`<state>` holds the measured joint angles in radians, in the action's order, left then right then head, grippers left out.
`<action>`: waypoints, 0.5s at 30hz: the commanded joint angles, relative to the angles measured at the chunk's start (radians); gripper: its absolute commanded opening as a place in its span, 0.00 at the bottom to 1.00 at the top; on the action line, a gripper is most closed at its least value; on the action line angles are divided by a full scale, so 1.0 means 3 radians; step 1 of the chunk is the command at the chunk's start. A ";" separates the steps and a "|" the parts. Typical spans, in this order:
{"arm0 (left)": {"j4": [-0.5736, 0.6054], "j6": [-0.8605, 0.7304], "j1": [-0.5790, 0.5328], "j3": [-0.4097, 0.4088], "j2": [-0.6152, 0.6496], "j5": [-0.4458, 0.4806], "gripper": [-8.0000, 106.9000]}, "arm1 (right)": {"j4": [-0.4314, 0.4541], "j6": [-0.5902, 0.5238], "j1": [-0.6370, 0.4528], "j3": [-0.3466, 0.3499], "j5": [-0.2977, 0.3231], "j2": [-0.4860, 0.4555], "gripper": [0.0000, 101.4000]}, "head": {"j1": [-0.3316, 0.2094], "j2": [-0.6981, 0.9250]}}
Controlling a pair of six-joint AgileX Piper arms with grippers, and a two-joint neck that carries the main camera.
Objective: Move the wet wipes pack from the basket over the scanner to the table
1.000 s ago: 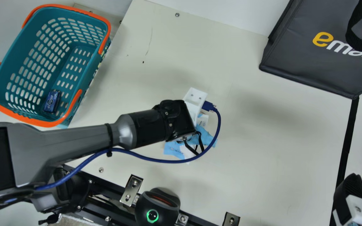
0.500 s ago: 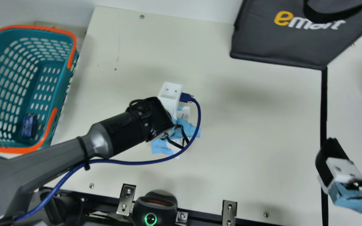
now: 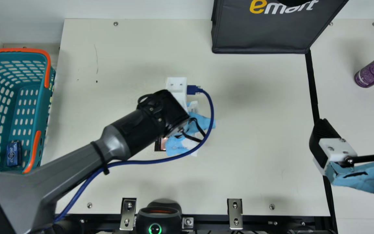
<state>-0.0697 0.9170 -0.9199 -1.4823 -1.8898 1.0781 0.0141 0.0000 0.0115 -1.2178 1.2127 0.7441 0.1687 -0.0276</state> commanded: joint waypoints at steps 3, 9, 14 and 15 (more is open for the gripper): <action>-0.0008 0.0225 -0.0035 -0.0333 -0.0211 0.0064 0.00 | 0.0000 0.0000 0.0000 0.0000 0.0003 0.0000 0.94 | -0.0102 0.0000; -0.0013 0.0515 -0.0091 -0.0658 -0.0487 0.0113 0.00 | 0.0000 0.0000 0.0000 0.0000 0.0000 0.0000 0.94 | -0.0102 0.0000; -0.0009 0.0680 -0.0129 -0.0837 -0.0660 0.0140 0.15 | 0.0000 0.0000 0.0000 0.0000 0.0000 0.0000 0.94 | -0.0102 0.0000; -0.0007 0.0705 -0.0135 -0.0863 -0.0687 0.0144 0.17 | 0.0000 0.0000 0.0000 0.0000 0.0000 0.0000 0.94 | -0.0102 0.0000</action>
<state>-0.0722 1.1196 -0.9583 -1.7317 -2.0870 1.1200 0.0141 0.0000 0.0115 -1.2178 1.2129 0.7441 0.1687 -0.0276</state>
